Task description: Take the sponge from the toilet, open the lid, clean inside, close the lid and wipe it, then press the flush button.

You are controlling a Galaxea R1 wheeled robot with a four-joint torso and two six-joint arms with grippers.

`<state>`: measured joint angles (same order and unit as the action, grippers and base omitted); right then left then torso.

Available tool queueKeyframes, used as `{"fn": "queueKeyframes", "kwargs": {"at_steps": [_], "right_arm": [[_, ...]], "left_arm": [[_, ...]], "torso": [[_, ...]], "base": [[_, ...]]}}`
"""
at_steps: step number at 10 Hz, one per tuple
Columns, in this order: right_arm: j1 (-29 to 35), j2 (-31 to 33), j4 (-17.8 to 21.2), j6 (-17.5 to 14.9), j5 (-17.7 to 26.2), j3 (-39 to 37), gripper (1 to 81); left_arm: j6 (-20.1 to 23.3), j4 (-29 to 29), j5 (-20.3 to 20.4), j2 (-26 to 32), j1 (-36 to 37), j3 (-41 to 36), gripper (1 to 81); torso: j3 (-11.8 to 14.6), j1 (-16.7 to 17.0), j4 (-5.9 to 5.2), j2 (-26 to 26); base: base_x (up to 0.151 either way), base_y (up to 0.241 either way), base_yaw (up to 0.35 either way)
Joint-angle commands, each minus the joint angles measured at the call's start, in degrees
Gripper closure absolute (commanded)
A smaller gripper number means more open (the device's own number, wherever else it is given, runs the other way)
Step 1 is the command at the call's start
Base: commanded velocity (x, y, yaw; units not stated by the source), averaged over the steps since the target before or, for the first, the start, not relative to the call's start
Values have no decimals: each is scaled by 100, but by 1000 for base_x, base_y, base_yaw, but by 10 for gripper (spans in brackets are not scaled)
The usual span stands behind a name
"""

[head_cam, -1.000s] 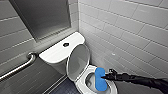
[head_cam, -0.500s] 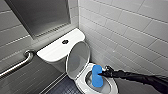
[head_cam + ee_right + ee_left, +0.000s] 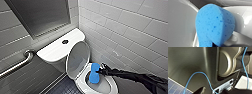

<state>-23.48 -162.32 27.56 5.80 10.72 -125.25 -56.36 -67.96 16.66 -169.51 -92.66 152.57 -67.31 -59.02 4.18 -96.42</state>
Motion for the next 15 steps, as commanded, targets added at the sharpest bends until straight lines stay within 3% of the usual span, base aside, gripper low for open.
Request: {"fn": "queueKeyframes", "kwargs": {"at_steps": [1, 5, 8, 15], "right_arm": [[779, -382, 74, 325, 212, -779, 811], [453, -128, 74, 553, 10, -737, 811], [251, 705, 83, 606, -621, 631, 811], [-715, 2172, 337, 606, -1606, 2266, 811]], "left_arm": [[19, -24, -199, -13, -336, -25, 10], [19, -33, -155, -57, -372, -25, 10], [19, -42, -164, -101, -372, -16, 10], [37, -103, -164, -180, -372, -16, 10]], "torso": [[0, 0, 0, 0], [0, 0, 0, 0], [0, 0, 0, 0], [0, 0, 0, 0]], "base": [[0, 0, 0], [0, 0, 0], [0, 0, 0], [0, 0, 0]]}}
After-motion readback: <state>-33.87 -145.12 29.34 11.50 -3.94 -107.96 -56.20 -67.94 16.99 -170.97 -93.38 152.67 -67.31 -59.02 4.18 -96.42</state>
